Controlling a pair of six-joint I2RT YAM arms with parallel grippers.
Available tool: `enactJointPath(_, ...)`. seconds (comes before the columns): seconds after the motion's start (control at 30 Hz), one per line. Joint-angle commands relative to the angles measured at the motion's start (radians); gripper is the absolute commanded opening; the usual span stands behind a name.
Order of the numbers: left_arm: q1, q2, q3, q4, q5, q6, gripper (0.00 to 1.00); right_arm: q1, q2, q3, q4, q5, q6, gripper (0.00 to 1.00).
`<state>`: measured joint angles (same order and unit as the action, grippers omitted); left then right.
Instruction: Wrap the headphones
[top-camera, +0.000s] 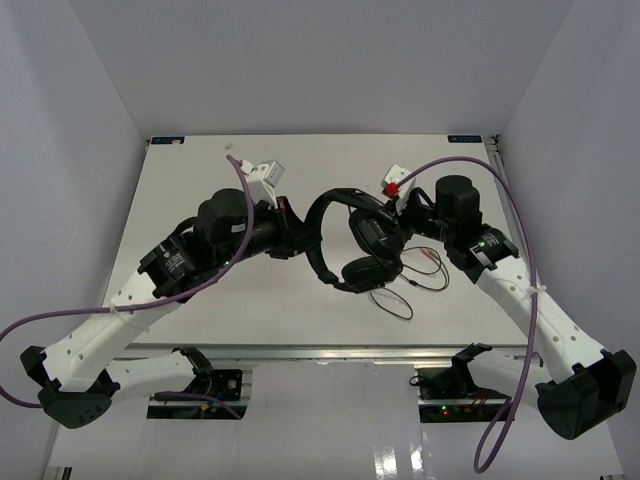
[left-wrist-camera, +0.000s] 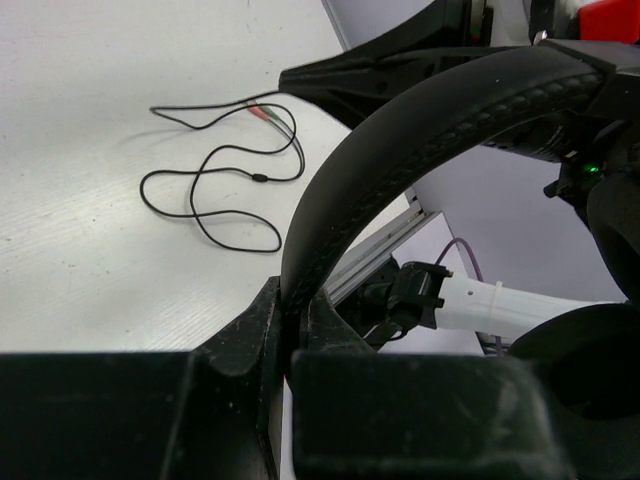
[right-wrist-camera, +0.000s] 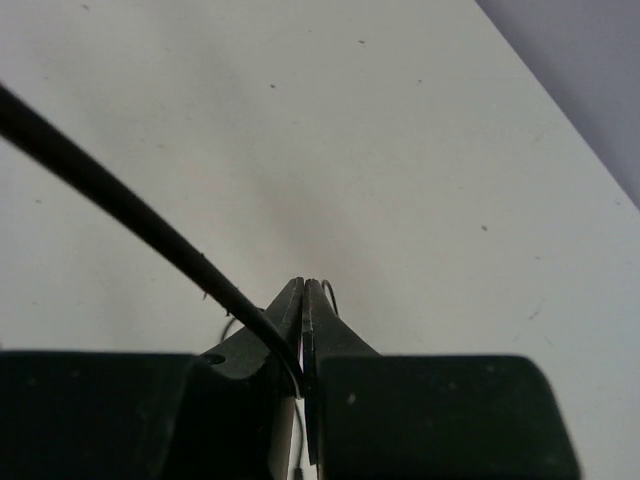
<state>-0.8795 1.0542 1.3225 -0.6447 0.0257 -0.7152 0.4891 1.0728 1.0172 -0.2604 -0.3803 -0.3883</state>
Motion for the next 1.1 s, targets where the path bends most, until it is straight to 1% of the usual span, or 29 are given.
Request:
enactJointPath(0.0,-0.004,0.009,0.092,0.069,-0.046,-0.074,0.00,-0.017,-0.025,0.037,0.023,-0.225,0.172,0.08)
enactJointPath(0.07,-0.004,0.030,0.117,0.086,-0.047,-0.089,0.00,-0.021,-0.025,0.028,0.041,-0.266,0.219,0.09)
enactJointPath(0.17,-0.004,0.067,0.155,0.114,-0.057,-0.130,0.00,-0.037,-0.025,0.009,0.086,-0.333,0.285,0.13)
enactJointPath(0.27,-0.004,0.095,0.181,0.142,-0.083,-0.165,0.00,-0.059,-0.028,-0.019,0.151,-0.397,0.393,0.16)
enactJointPath(0.47,-0.004,0.176,0.291,0.148,-0.111,-0.195,0.00,-0.085,-0.041,-0.126,0.340,-0.497,0.553,0.24)
enactJointPath(0.6,-0.004,0.178,0.301,0.181,-0.132,-0.233,0.00,-0.093,-0.062,-0.225,0.489,-0.554,0.647,0.32)
enactJointPath(0.67,-0.004,0.178,0.300,0.189,-0.141,-0.248,0.00,-0.093,-0.070,-0.274,0.579,-0.625,0.693,0.39)
enactJointPath(0.73,-0.004,0.176,0.301,0.191,-0.151,-0.262,0.00,-0.094,-0.075,-0.332,0.714,-0.693,0.707,0.45)
enactJointPath(0.8,-0.004,0.178,0.304,0.191,-0.156,-0.273,0.00,-0.095,-0.073,-0.367,0.766,-0.744,0.713,0.49)
enactJointPath(0.87,-0.004,0.181,0.311,0.189,-0.164,-0.280,0.00,-0.093,-0.068,-0.382,0.818,-0.764,0.712,0.50)
enactJointPath(1.07,-0.004,0.175,0.317,0.190,-0.199,-0.330,0.00,-0.093,-0.044,-0.437,0.868,-0.803,0.671,0.50)
